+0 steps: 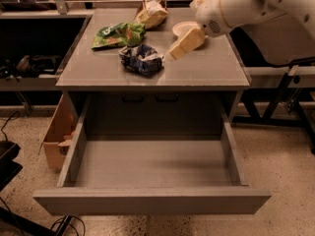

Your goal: Place blue chip bag into top drawer

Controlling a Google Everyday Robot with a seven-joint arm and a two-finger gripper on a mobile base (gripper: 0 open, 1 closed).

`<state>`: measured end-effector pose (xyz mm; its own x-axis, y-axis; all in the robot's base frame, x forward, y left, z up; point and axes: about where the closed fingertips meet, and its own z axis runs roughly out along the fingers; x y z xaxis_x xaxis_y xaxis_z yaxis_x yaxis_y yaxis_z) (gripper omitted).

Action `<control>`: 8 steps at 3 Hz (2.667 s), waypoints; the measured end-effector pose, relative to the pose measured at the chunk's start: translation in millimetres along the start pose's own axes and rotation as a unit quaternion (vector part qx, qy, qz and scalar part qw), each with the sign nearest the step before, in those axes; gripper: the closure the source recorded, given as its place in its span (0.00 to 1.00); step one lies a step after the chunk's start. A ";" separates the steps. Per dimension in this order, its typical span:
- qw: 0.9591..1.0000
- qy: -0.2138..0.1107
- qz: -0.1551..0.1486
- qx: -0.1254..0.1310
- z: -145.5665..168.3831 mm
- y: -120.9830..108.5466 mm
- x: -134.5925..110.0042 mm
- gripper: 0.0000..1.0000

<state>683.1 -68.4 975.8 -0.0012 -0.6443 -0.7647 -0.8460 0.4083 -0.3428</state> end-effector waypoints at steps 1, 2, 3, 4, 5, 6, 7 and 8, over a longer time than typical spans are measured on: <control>0.999 -0.035 0.024 -0.030 65.6 8.7 0.8 0.00; 0.995 -0.061 0.042 -0.070 113.8 25.9 -6.1 0.00; 0.992 -0.063 0.041 -0.104 138.0 41.6 -17.7 0.16; 0.992 -0.017 0.040 -0.121 165.0 60.0 -14.1 0.48; 0.992 -0.017 0.040 -0.121 165.1 60.0 -14.2 0.72; 0.992 -0.017 0.040 -0.121 165.1 60.0 -14.2 0.94; 0.992 -0.017 0.040 -0.121 165.1 60.1 -14.2 1.00; 0.992 -0.017 0.040 -0.121 165.1 60.1 -14.2 1.00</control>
Offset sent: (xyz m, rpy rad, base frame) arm 0.0513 0.1332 -0.0943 0.2201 0.1560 0.1689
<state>720.3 72.1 875.9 -0.0587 -0.5927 -0.8033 -0.9470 0.2875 -0.1430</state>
